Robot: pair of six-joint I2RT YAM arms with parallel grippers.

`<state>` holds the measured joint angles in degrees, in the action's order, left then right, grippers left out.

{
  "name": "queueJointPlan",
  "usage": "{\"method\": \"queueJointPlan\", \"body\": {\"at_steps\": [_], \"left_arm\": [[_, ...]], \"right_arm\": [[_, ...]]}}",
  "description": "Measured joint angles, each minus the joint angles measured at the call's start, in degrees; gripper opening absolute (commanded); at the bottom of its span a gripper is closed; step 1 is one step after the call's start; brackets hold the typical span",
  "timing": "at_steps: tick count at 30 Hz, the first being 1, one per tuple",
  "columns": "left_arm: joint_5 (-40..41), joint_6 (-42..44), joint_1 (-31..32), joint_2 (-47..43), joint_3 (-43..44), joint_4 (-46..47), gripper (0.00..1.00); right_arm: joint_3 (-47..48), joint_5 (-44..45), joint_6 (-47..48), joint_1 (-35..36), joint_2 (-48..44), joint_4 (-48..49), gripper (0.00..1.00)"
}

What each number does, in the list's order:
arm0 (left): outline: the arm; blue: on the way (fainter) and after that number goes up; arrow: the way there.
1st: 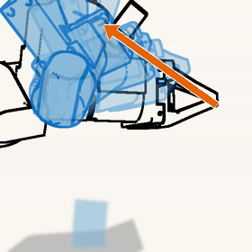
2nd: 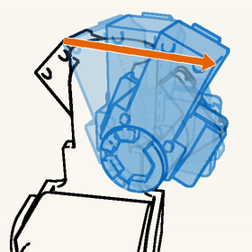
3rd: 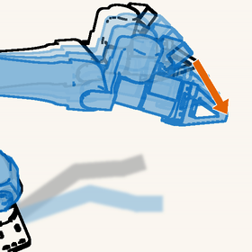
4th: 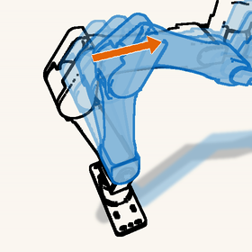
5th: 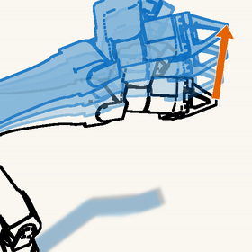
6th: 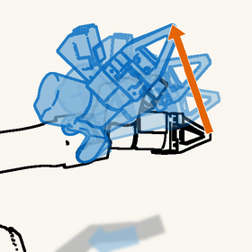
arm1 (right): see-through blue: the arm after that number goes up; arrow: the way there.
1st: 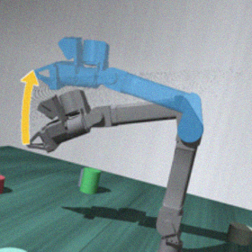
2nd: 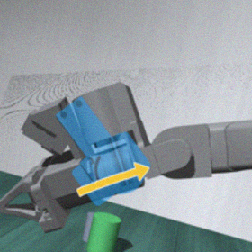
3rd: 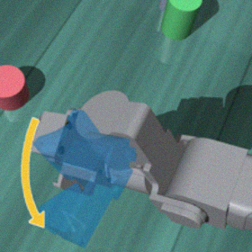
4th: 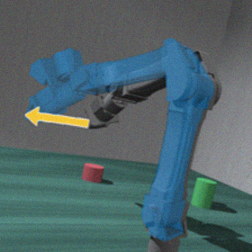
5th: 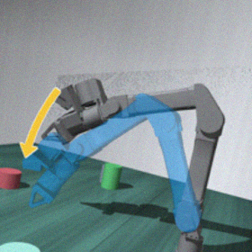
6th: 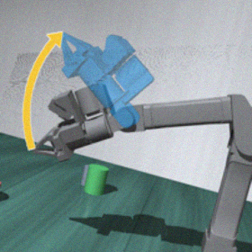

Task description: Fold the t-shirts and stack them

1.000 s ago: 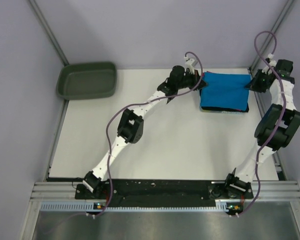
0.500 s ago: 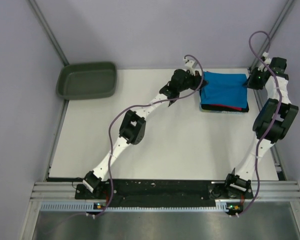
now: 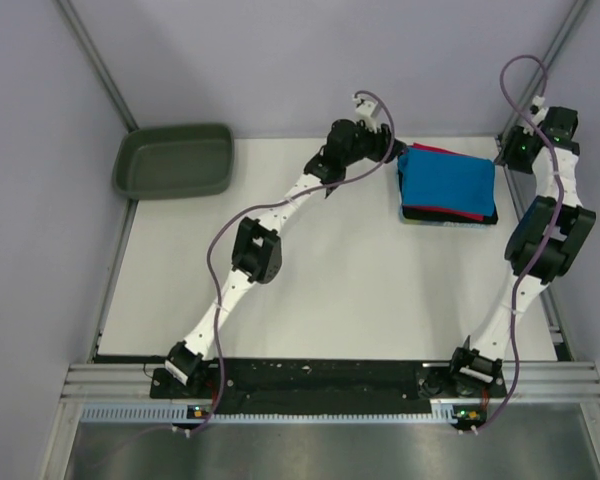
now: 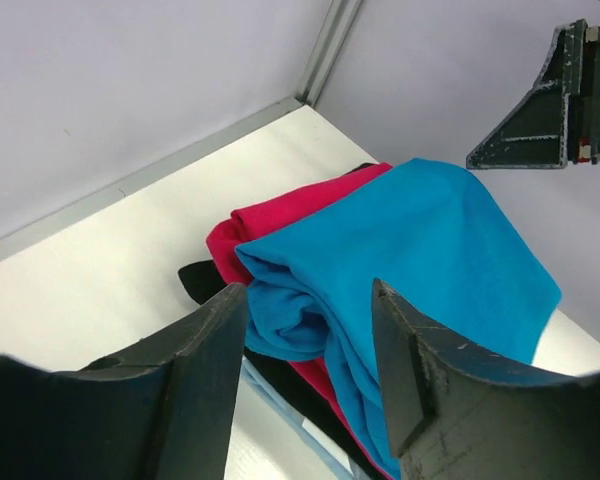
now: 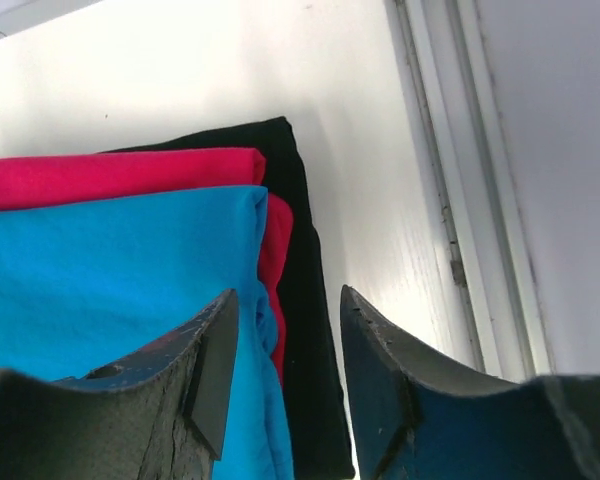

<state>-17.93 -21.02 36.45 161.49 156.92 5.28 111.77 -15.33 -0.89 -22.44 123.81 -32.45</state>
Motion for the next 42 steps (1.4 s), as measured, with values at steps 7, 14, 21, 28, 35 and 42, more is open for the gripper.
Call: {"method": "queueJointPlan", "body": {"at_steps": [7, 14, 21, 28, 35, 42], "left_arm": [[-8.5, 0.3, -4.2, -3.7, 0.6, -12.6, 0.7], [-13.1, 6.6, -9.7, -16.9, -16.2, -26.0, 0.69], [-14.2, 15.3, -15.8, -28.0, -29.0, -34.5, 0.68], [-14.4, 19.7, -17.0, -31.8, -31.8, -39.2, 0.67], [-14.4, 20.8, -16.8, -31.8, -32.1, -40.2, 0.66], [-14.1, 21.8, -16.9, -31.8, -32.1, -40.2, 0.66]], "right_arm": [[1.0, 2.8, 2.8, 7.3, -3.9, 1.4, 0.48], [10.3, 3.9, 4.9, 21.5, -2.1, 4.5, 0.47], [15.4, 10.8, 9.7, 27.3, 5.2, 6.4, 0.44], [15.3, 16.0, 14.0, 28.3, 11.6, 3.5, 0.35], [14.6, 16.4, 15.3, 28.7, 11.8, 2.8, 0.19], [13.2, 15.2, 15.5, 29.5, 11.4, 2.7, 0.28]]}}
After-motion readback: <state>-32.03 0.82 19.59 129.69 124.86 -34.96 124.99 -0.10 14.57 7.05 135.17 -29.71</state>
